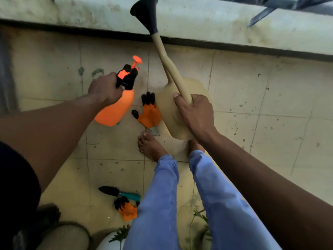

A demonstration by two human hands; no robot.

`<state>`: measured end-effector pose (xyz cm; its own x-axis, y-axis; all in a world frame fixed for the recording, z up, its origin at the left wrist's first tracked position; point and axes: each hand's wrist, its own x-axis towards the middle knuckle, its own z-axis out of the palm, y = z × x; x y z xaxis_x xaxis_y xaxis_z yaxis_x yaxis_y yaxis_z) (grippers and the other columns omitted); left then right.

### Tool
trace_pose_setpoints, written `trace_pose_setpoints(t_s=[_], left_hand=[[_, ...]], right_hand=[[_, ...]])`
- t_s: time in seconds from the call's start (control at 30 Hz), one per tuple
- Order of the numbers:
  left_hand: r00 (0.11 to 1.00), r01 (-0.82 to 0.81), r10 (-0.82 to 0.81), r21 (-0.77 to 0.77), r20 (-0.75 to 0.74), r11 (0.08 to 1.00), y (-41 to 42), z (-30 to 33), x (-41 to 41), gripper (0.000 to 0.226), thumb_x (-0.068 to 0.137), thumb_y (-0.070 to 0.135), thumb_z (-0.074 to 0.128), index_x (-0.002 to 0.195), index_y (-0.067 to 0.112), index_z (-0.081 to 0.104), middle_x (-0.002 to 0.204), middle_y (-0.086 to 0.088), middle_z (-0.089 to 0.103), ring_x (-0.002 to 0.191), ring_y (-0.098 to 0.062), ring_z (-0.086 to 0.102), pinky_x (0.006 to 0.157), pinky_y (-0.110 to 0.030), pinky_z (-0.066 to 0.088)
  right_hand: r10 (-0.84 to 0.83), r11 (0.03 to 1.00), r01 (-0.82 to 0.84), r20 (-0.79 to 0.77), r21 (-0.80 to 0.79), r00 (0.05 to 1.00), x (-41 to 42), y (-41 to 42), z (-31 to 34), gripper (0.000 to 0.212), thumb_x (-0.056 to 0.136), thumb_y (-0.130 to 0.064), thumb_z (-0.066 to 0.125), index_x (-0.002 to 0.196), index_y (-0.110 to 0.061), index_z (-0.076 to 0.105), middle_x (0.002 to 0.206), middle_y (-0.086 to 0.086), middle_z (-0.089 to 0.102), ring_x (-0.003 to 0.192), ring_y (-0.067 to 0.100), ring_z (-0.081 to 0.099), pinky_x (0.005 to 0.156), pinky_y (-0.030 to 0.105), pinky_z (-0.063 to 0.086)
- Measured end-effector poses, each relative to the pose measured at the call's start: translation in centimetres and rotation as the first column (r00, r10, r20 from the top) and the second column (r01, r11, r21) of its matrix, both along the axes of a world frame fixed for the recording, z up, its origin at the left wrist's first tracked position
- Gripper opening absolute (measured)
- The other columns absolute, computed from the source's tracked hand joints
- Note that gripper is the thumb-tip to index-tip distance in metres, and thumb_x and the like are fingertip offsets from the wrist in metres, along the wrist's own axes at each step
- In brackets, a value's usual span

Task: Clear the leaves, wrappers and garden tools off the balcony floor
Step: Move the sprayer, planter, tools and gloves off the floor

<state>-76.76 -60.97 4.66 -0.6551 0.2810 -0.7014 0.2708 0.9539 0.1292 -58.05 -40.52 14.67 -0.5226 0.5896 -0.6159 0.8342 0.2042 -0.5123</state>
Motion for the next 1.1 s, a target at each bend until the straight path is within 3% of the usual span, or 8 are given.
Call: trace_pose_setpoints(t_s=[0.13, 0.23, 0.37, 0.43, 0.53, 0.7, 0.83, 1.1], left_hand=[[0.988, -0.143, 0.132, 0.154, 0.084, 0.978, 2.2, 6.6, 4.1, 0.049, 0.089, 0.074, 0.051, 0.106, 0.029, 0.064, 0.109, -0.012, 0.071, 0.103, -0.038, 0.064, 0.081, -0.041, 0.049], [0.969, -0.238, 0.228, 0.107, 0.094, 0.965, 5.3, 10.1, 8.1, 0.084, 0.081, 0.092, 0.03, 0.079, 0.017, 0.068, 0.088, -0.013, 0.073, 0.093, -0.037, 0.067, 0.085, -0.044, 0.053], [0.947, -0.308, 0.292, 0.115, 0.137, 0.945, 10.0, 11.3, 13.8, 0.077, 0.097, 0.074, 0.035, 0.071, 0.014, 0.075, 0.075, -0.005, 0.073, 0.09, -0.032, 0.068, 0.086, -0.04, 0.052], [0.913, -0.38, 0.345, 0.147, 0.217, 0.913, 12.8, 11.6, 16.7, 0.07, 0.101, 0.066, 0.041, 0.063, 0.016, 0.073, 0.065, 0.003, 0.07, 0.082, -0.027, 0.068, 0.077, -0.034, 0.048], [0.886, -0.423, 0.358, 0.195, 0.296, 0.885, 17.1, 12.5, 20.5, 0.064, 0.102, 0.061, 0.046, 0.061, 0.019, 0.07, 0.057, 0.01, 0.068, 0.074, -0.018, 0.068, 0.064, -0.028, 0.042], [0.872, -0.408, 0.293, 0.25, 0.392, 0.878, 24.6, 15.0, 25.4, 0.063, 0.098, 0.065, 0.046, 0.068, 0.016, 0.072, 0.076, 0.0, 0.076, 0.08, -0.024, 0.07, 0.087, -0.047, 0.056], [0.899, -0.321, 0.222, 0.224, 0.379, 0.92, 31.4, 17.0, 28.5, 0.065, 0.102, 0.063, 0.038, 0.069, 0.018, 0.072, 0.077, 0.005, 0.077, 0.083, -0.021, 0.071, 0.091, -0.05, 0.055], [0.911, -0.165, 0.06, 0.228, 0.408, 0.96, 44.0, 18.4, 36.0, 0.059, 0.102, 0.059, 0.043, 0.065, 0.022, 0.071, 0.081, 0.004, 0.078, 0.093, -0.024, 0.071, 0.098, -0.054, 0.053]], right_hand=[[-0.066, 0.998, 0.066, 0.004, 0.018, 0.998, 2.4, 1.7, 2.6, 0.048, 0.091, -0.059, 0.06, 0.061, -0.022, 0.053, 0.054, -0.007, 0.05, 0.052, 0.011, 0.051, 0.05, 0.028, 0.035], [-0.127, 0.992, 0.127, 0.009, 0.012, 0.992, 5.4, 3.4, 3.9, 0.05, 0.089, -0.06, 0.059, 0.058, -0.022, 0.052, 0.05, -0.008, 0.048, 0.048, 0.009, 0.049, 0.05, 0.028, 0.036], [-0.235, 0.972, 0.234, 0.042, 0.016, 0.971, 10.2, 6.1, 5.2, 0.056, 0.084, -0.065, 0.057, 0.053, -0.02, 0.043, 0.047, -0.018, 0.051, 0.045, 0.005, 0.051, 0.048, 0.027, 0.028], [-0.266, 0.964, 0.265, 0.052, 0.029, 0.963, 12.7, 7.7, 5.7, 0.057, 0.084, -0.064, 0.058, 0.052, -0.02, 0.042, 0.049, -0.021, 0.052, 0.05, 0.001, 0.053, 0.047, 0.027, 0.027], [-0.32, 0.947, 0.319, 0.063, 0.032, 0.945, 16.2, 10.2, 5.8, 0.056, 0.086, -0.06, 0.06, 0.051, -0.02, 0.042, 0.045, -0.009, 0.049, 0.044, 0.011, 0.048, 0.049, 0.029, 0.029], [-0.455, 0.89, 0.455, 0.129, 0.028, 0.881, 22.2, 16.3, 6.4, 0.054, 0.089, -0.061, 0.059, 0.055, -0.02, 0.048, 0.046, -0.007, 0.051, 0.047, 0.012, 0.051, 0.048, 0.029, 0.027], [-0.577, 0.814, 0.58, 0.133, 0.014, 0.806, 26.9, 21.5, 7.4, 0.054, 0.088, -0.062, 0.06, 0.056, -0.019, 0.052, 0.05, -0.003, 0.054, 0.053, 0.017, 0.057, 0.05, 0.031, 0.033], [-0.779, 0.622, 0.783, 0.091, -0.015, 0.62, 34.7, 30.9, 7.9, 0.051, 0.089, -0.06, 0.06, 0.062, -0.017, 0.058, 0.059, -0.003, 0.06, 0.063, 0.021, 0.062, 0.054, 0.033, 0.04]])
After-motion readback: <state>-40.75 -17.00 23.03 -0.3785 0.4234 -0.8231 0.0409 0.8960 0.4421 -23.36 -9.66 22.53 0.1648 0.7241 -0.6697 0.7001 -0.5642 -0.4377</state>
